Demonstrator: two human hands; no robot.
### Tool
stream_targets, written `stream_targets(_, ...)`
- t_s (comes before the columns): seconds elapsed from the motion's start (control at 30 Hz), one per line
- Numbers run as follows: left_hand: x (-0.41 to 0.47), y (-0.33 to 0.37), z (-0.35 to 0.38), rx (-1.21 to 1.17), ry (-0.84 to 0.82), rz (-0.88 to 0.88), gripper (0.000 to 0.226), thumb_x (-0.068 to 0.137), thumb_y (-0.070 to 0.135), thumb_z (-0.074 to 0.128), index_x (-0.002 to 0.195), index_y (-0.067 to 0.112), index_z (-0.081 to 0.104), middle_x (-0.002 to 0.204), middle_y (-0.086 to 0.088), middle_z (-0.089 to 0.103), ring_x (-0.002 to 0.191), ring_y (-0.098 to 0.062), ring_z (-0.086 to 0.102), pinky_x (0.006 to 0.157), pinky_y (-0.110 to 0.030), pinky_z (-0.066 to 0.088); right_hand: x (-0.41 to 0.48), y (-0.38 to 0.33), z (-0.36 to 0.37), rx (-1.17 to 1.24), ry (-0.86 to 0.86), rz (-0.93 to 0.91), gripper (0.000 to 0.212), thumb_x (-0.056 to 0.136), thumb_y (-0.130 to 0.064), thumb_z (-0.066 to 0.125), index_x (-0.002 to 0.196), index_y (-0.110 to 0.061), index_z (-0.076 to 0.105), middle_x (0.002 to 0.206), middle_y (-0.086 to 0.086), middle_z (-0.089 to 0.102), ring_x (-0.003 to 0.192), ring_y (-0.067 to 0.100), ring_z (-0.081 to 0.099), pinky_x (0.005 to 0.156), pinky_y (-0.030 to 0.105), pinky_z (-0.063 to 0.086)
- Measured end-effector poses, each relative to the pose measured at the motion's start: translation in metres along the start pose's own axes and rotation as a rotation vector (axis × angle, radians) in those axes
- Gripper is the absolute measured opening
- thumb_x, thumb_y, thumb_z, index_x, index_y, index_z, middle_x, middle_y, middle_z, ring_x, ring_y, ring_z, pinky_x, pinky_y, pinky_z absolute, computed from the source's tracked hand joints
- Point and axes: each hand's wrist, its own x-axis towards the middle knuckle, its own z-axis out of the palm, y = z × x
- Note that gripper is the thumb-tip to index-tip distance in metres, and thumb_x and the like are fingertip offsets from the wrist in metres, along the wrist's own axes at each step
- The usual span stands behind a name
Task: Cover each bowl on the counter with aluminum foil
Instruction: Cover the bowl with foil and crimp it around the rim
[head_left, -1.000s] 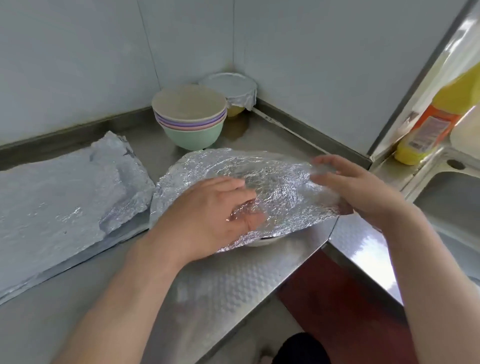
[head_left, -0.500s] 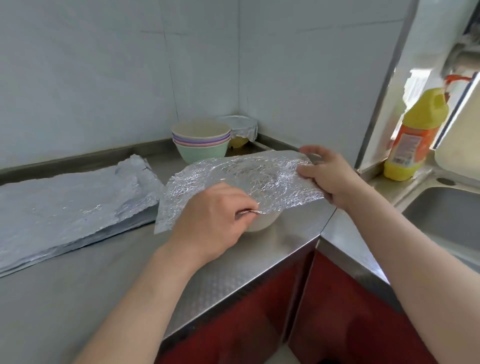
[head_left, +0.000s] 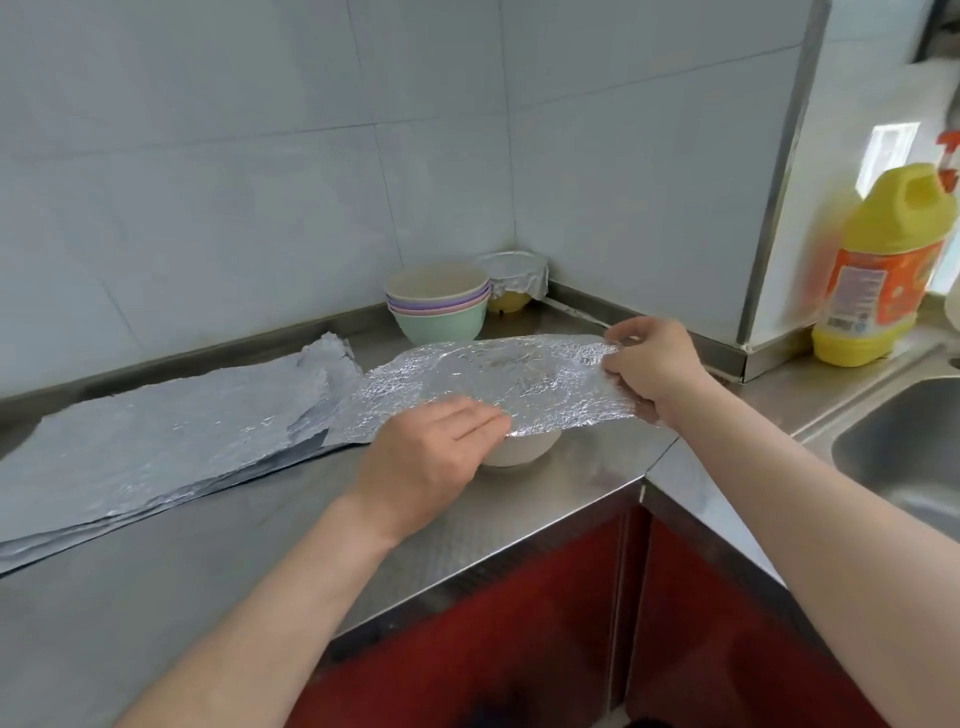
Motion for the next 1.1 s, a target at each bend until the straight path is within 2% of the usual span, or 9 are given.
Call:
stream_targets(0.07,0.001,-0.001,-0.001,0.024,-0.006,0.008,0.014,0.088,0.006,0.068,0.101,0.005,0.073,0.101,-0.006,0.073,0.09,-0.023,0.069,0.074,-0.036,0.058,0.002,0.0,0.001,-0.15,0.02,-0.083,0.045,0.083,0.001,0.05,0.123,-0.019,0.057,0.071,0.013,0.061,0.033,0.021,0.049,0.036,0.023,0.038)
stream_targets(0.13,0.002,0.0,-0.003,0.046,0.003,0.02,0.012,0.088,0.007,0.069,0.099,0.005,0.074,0.099,-0.006,0.073,0.089,-0.023,0.069,0.072,-0.036,0.058,-0.003,-0.002,0.002,-0.523,0.065,-0.239,0.052,0.083,-0.01,0.051,0.134,-0.022,0.046,0.101,0.016,0.062,0.077,0.027,0.066,0.063,0.033,0.052)
stream_targets(0.2,0.002,0.001,-0.006,0.073,0.018,0.044,0.01,0.089,0.007,0.068,0.097,0.005,0.074,0.098,-0.006,0.073,0.088,-0.023,0.069,0.071,-0.035,0.058,-0.013,-0.008,0.007,-0.766,0.131,-0.412,0.057,0.089,-0.024,0.053,0.143,-0.027,0.035,0.132,0.012,0.046,0.12,0.03,0.048,0.093,0.044,0.04)
stream_targets(0.33,0.002,0.001,-0.008,0.088,0.044,0.071,0.009,0.09,0.008,0.067,0.096,0.005,0.074,0.098,-0.007,0.073,0.088,-0.022,0.069,0.068,-0.035,0.058,-0.034,-0.015,0.023,-0.766,-0.18,-0.841,0.047,0.096,-0.035,0.051,0.142,-0.032,0.044,0.148,0.001,0.04,0.139,0.024,0.03,0.108,0.048,0.033)
stream_targets(0.4,0.001,0.0,-0.007,0.091,0.059,0.08,0.01,0.091,0.008,0.066,0.095,0.004,0.074,0.098,-0.007,0.073,0.088,-0.022,0.07,0.069,-0.035,0.058,-0.036,-0.007,0.033,-0.802,-0.364,-0.901,0.04,0.099,-0.036,0.047,0.138,-0.03,0.051,0.151,0.002,0.038,0.144,0.02,0.023,0.11,0.049,0.031)
stream_targets(0.5,0.001,-0.001,-0.007,0.083,0.078,0.101,0.011,0.092,0.008,0.064,0.096,0.004,0.074,0.098,-0.007,0.073,0.088,-0.022,0.07,0.071,-0.035,0.058,-0.035,0.003,0.035,-0.782,-0.44,-0.914,0.043,0.1,-0.044,0.037,0.134,-0.026,0.055,0.152,0.002,0.039,0.145,0.021,0.024,0.11,0.051,0.031)
stream_targets(0.6,0.0,0.0,-0.007,0.081,0.11,0.106,0.01,0.091,0.007,0.065,0.095,0.006,0.074,0.098,-0.005,0.072,0.089,-0.021,0.069,0.07,-0.033,0.057,-0.036,0.006,0.033,-0.717,-0.384,-0.922,0.035,0.102,-0.028,0.045,0.132,-0.019,0.058,0.147,0.006,0.046,0.14,0.024,0.035,0.11,0.044,0.034)
stream_targets(0.73,0.003,0.006,-0.004,0.101,0.157,0.112,0.011,0.093,0.01,0.063,0.092,0.01,0.075,0.096,-0.002,0.073,0.09,-0.019,0.069,0.065,-0.031,0.055,-0.044,0.008,0.034,-0.614,-0.252,-1.13,0.025,0.092,-0.02,0.055,0.106,-0.012,0.074,0.112,0.007,0.069,0.101,0.03,0.064,0.088,0.036,0.051)
stream_targets(1.1,0.004,0.018,0.002,0.09,0.147,0.078,0.011,0.092,0.01,0.063,0.094,0.011,0.074,0.098,0.0,0.072,0.087,-0.02,0.068,0.059,-0.032,0.053,-0.043,0.017,0.025,-0.559,-0.227,-1.102,0.018,0.089,-0.022,0.061,0.096,-0.017,0.077,0.094,0.001,0.067,0.084,0.025,0.061,0.074,0.04,0.052)
